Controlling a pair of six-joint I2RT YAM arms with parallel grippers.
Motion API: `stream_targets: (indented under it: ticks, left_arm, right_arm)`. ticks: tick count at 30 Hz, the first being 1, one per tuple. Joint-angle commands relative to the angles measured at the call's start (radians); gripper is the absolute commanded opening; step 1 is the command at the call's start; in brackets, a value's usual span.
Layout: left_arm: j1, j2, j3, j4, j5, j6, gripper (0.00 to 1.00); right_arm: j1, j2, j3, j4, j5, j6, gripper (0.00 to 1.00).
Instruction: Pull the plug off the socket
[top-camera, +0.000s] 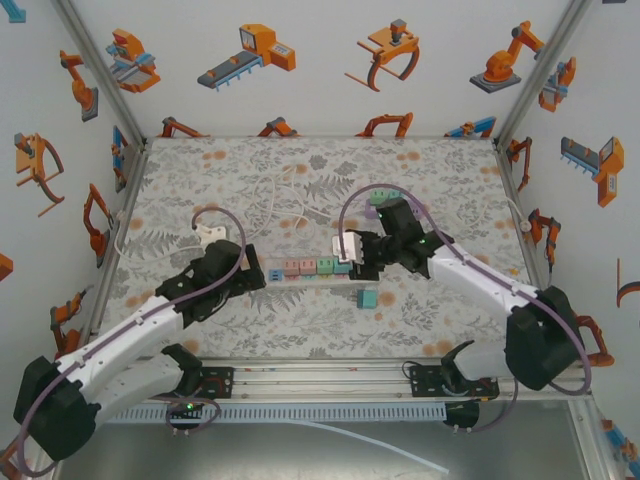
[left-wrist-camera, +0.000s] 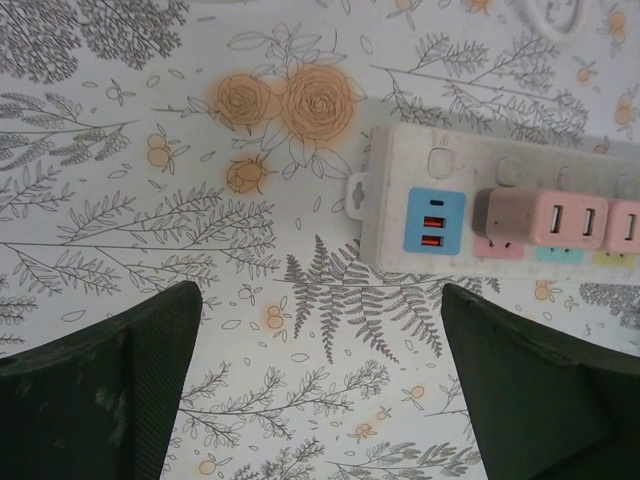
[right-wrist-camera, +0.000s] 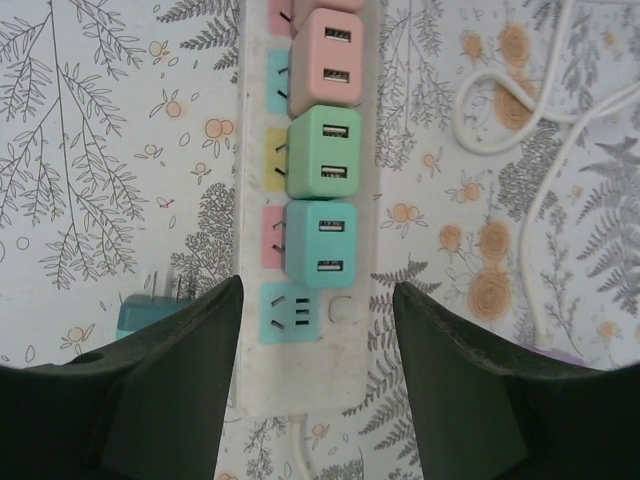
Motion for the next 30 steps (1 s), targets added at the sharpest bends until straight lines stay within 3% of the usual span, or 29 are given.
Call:
stream_targets:
  ticks: [1,3,8,13,30]
  left_arm:
    - [0.013,0.06,0.028,0.058,0.072,0.038,0.97]
    - [0.012,0.104,0.045,0.065,0.087,0.049,1.0]
    - [0.012,0.171,0.053,0.095,0.083,0.055,0.94]
    - [0.012,0.211,0.058,0.114,0.084,0.061,0.9]
    - [0.012,0.359,0.076,0.102,0.085,0.057,0.86]
  right_arm:
    - [0.013,0.066,0.039,0.003,-0.03,-0.023,0.56]
    - [0.017,0.111,0.052,0.015,-0.016,-0.024,0.55]
    - [0.028,0.199,0.084,0.029,-0.012,-0.024,0.51]
    - [0.034,0.249,0.099,0.032,-0.033,-0.022,0.41]
    - [0.042,0.275,0.142,0.0,-0.079,-0.018,0.27]
